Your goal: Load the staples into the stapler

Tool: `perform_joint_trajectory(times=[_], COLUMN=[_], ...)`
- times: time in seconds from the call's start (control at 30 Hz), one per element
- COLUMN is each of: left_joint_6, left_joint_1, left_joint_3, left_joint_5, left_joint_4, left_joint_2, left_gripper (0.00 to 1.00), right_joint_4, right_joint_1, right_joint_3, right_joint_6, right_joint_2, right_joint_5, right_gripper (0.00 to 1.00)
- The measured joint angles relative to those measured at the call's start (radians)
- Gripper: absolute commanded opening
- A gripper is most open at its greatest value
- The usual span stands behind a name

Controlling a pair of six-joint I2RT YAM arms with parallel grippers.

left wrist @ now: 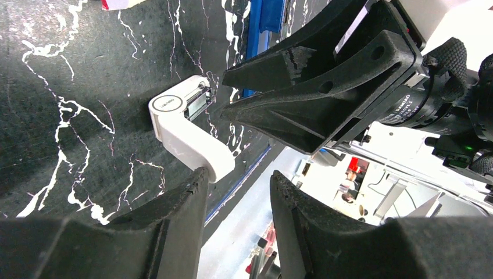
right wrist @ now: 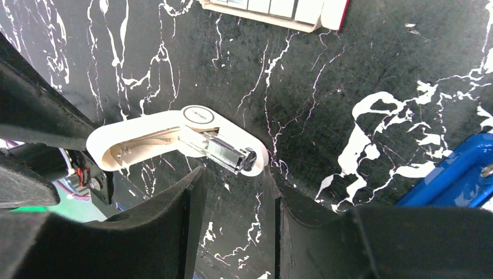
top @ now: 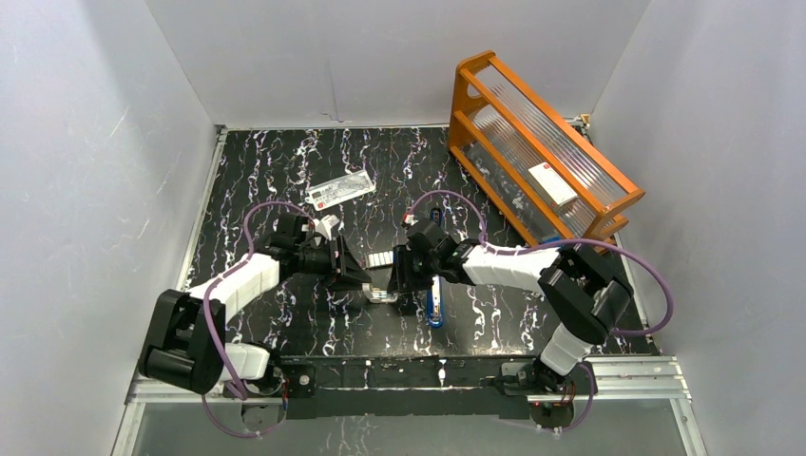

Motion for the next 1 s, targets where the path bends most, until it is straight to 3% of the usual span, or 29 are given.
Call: perform_joint_trajectory(times=[0.23, 0.6, 1.0], left_joint_6=[-0.015, -0.096, -0.247], left_joint_1=[-0.024, -0.055, -0.086], left_joint_3=[0.0, 0.0, -0.051], left_joint_5=[0.003, 0.002, -0.06], left_joint_4=[0.018, 0.097, 0.214], left_joint_2=[0.03, 0.066, 0.067], left_gripper=[0.41, 0.43, 0.48], right_joint_4=[0.016, 0.066, 0.091], right_joint_1=[-0.007, -0.012, -0.012], right_joint_3=[-0.029, -0.16, -0.16], right_joint_6=[0.015, 0.012, -0.015], right_joint_2=[-0.024, -0.306, -0.25], right_joint_5=[0.011, 0.056, -0.006], right_gripper=[0.51, 0.58, 0.61])
